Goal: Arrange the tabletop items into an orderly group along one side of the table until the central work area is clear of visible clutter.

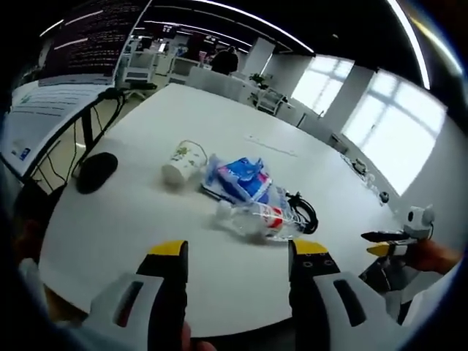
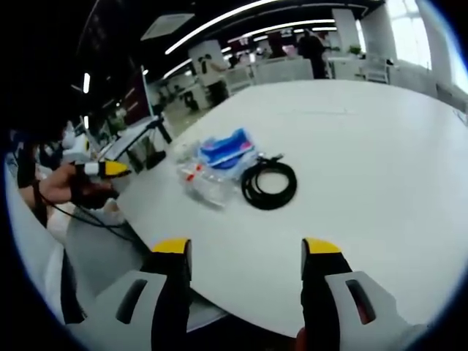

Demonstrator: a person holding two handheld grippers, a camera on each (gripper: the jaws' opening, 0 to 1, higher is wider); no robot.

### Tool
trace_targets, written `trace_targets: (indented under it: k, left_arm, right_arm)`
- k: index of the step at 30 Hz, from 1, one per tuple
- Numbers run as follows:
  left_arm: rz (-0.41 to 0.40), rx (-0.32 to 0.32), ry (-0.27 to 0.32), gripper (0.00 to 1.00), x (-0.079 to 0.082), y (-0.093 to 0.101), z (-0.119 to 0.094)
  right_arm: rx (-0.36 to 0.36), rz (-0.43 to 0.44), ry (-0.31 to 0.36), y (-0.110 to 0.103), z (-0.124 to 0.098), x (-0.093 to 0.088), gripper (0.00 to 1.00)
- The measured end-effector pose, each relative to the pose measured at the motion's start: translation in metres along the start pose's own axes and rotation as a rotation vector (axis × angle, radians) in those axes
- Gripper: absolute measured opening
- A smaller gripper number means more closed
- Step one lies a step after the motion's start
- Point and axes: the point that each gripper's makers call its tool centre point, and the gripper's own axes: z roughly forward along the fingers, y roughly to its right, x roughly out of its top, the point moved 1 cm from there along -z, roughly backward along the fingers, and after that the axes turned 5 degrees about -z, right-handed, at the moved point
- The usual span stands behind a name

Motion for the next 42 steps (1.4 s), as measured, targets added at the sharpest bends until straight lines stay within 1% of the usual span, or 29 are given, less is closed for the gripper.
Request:
trace_targets:
  k: [3, 6, 8, 15, 25, 27, 32, 35, 38, 42]
  left_arm:
    - [0.078, 0.011, -0.023, 0.56, 0.000, 0.000, -0.002]
    - [0.104, 0.007, -0.031, 0.57, 0.001, 0.001, -0.002]
    - [0.138, 0.012, -0.043, 0.57, 0.001, 0.000, -0.002]
    - [0.142, 0.002, -0.056, 0.57, -0.001, 0.000, 0.000]
    - [0.104, -0.004, -0.061, 0.56, -0.004, -0.001, 0.013]
    - [0.076, -0.011, -0.060, 0.56, -0.005, -0.001, 0.016]
    - [-0.027, -0.024, -0.038, 0.55, -0.004, -0.002, 0.026]
    - [-0.045, -0.027, -0.040, 0.55, -0.005, -0.003, 0.033]
    - [-0.054, -0.035, -0.040, 0.55, -0.005, 0.001, 0.037]
    - [-0.112, -0.045, -0.028, 0.55, -0.003, 0.002, 0.045]
  right_arm:
    - [0.000, 0.003, 0.002, 0.000, 0.000, 0.000, 0.59]
    - [0.002, 0.003, 0.004, -0.001, 0.001, 0.001, 0.59]
    - [0.005, 0.001, 0.005, -0.002, 0.001, 0.001, 0.59]
    - [0.004, 0.004, 0.007, -0.002, 0.002, 0.002, 0.59]
    - [-0.007, 0.013, 0.003, 0.001, -0.002, -0.001, 0.59]
    - [-0.011, 0.015, 0.003, 0.002, -0.003, -0.002, 0.59]
    - [-0.012, 0.015, -0.001, 0.001, -0.004, -0.004, 0.59]
    - [-0.016, 0.019, -0.001, 0.002, -0.005, -0.005, 0.59]
    - [-0.017, 0.020, -0.005, 0.002, -0.006, -0.007, 0.59]
    - [-0.021, 0.025, -0.010, 0.002, -0.007, -0.009, 0.59]
